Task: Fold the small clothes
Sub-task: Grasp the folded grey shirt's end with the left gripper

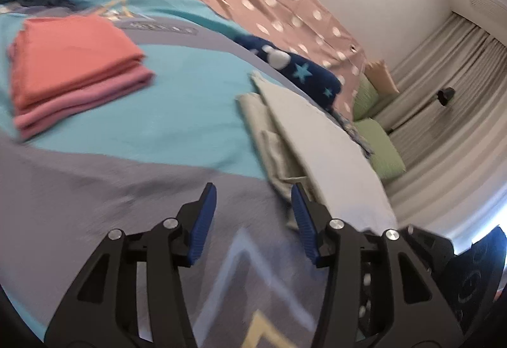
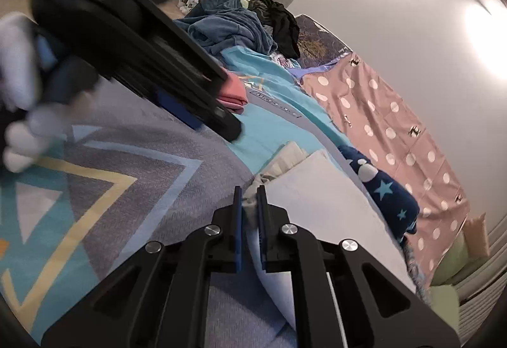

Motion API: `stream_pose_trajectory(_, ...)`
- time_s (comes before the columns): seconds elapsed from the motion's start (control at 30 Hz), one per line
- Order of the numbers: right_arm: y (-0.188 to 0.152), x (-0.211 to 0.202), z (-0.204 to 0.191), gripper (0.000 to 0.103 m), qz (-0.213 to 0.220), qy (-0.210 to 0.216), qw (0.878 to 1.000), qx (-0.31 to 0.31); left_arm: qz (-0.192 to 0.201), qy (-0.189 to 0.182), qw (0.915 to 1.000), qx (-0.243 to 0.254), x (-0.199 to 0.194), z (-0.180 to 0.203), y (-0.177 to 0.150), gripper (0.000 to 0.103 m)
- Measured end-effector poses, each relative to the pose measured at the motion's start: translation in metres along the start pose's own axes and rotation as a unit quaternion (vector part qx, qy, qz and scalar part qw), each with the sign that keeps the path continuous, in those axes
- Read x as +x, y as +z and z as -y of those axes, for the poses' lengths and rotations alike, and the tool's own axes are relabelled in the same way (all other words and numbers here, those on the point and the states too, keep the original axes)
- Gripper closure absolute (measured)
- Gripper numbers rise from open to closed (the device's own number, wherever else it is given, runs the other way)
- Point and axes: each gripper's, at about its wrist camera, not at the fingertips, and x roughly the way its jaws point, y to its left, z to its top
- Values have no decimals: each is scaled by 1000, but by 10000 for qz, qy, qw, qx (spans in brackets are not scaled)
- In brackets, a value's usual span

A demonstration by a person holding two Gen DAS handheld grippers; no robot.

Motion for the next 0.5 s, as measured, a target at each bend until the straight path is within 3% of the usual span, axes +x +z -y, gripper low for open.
stream_pose_trajectory(0.2,-11,-18,-3,94,-61,5,9998,-166,-269,-232,9993,123,24,13,8,49)
stream_pose_trajectory(0.23,-13,-18,-6,91,-120,-28,9995,-278,-319,-289,9990,117,28,14,8,48)
stream_pose_trajectory(0.3,-17,-17,-15,61,-97,-246,9982,-544,-445,-365,9983,46,41,14,11,45)
stream_pose_trajectory(0.33,-19,-16,-19,56,-101,-305,9974,-637,-492,-402,9980,6,45,13,12,44)
stream_pose_trajectory(0.37,-19,-13,-25,52,-146,-352,9960,-809,-553,-471,9973,-58,52,11,15,43)
stream_pose_trajectory(0.5,-18,0,-31,52,-286,-394,9957,-792,-605,-695,9951,-370,79,0,36,44)
